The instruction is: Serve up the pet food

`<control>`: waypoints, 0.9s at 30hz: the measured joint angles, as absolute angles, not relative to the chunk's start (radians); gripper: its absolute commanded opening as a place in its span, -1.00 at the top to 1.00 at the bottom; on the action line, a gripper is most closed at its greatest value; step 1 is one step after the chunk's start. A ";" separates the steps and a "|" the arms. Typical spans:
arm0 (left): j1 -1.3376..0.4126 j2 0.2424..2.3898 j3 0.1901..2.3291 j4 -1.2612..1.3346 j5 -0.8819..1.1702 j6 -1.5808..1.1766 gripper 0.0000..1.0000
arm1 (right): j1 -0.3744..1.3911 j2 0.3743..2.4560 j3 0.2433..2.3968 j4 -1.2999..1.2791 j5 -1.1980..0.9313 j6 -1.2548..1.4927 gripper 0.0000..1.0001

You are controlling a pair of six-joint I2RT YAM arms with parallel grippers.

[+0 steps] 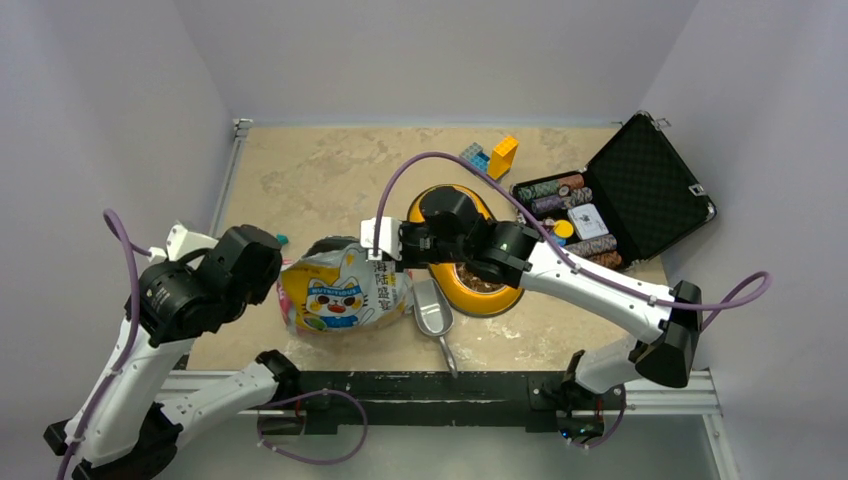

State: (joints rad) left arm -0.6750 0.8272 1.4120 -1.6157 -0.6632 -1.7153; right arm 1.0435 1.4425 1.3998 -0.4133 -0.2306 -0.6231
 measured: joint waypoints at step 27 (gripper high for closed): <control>-0.278 1.120 1.715 -1.616 -0.359 -1.166 0.63 | 1.111 1.415 1.444 -0.541 -0.102 -0.287 1.00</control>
State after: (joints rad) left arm -0.2779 1.1198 1.7145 -1.6161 -0.3588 -1.1664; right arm 1.1110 1.4151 1.4445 -0.5407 -0.1017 -0.2874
